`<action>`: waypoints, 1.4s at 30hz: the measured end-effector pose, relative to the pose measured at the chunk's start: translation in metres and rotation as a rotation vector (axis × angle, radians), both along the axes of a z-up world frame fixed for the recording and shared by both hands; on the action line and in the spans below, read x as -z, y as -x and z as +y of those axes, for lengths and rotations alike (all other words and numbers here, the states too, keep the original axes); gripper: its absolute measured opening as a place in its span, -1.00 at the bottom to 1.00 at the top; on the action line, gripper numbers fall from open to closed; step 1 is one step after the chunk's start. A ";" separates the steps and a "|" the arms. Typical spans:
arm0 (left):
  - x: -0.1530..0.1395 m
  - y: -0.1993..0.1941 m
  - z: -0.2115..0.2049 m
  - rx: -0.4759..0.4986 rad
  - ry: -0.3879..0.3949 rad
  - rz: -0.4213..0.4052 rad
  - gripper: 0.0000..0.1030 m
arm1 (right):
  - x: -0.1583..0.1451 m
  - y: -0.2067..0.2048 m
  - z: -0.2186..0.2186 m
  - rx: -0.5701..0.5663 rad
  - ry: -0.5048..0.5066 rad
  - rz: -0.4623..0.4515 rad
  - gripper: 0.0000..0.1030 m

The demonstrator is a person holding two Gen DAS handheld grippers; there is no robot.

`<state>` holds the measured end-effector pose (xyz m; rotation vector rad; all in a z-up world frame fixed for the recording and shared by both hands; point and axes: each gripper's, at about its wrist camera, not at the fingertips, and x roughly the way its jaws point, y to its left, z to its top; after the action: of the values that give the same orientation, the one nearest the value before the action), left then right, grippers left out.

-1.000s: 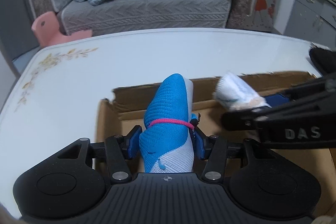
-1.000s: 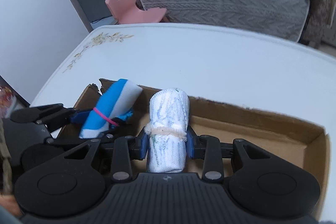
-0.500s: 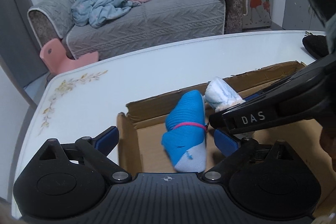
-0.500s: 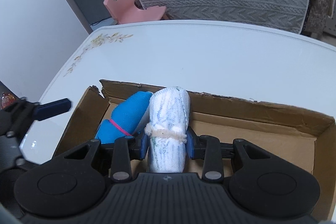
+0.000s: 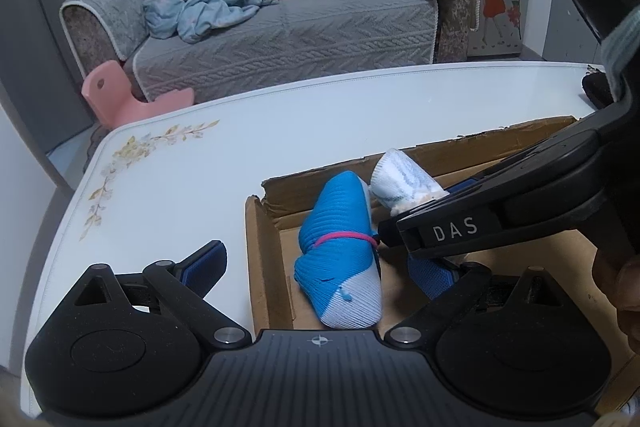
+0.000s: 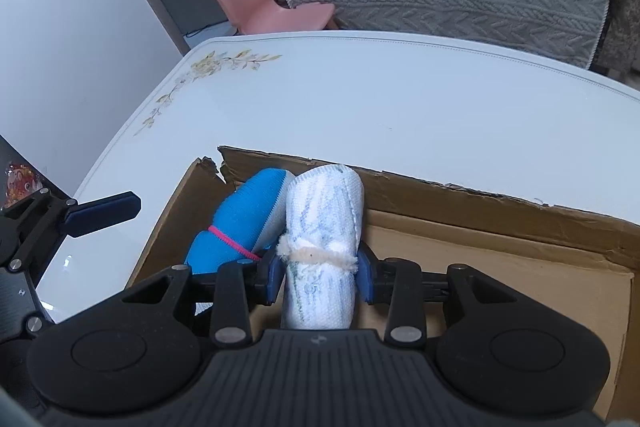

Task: Organize objects
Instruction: 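Carry both rolls into the box and open both tools to release them, then grasp the white-pink sock bundle with left tool while right tool grasps lilac sock roll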

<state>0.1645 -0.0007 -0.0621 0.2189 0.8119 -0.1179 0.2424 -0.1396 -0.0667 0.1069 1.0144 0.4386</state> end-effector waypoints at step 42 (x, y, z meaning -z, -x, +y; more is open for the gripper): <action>-0.042 0.055 0.013 0.284 -0.041 0.016 0.99 | -0.054 0.070 0.008 -0.510 0.291 -0.242 0.52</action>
<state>0.1099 0.0120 -0.0202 0.3720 0.7960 -0.3708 0.1724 -0.1320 -0.0124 -0.4662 0.8490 0.7408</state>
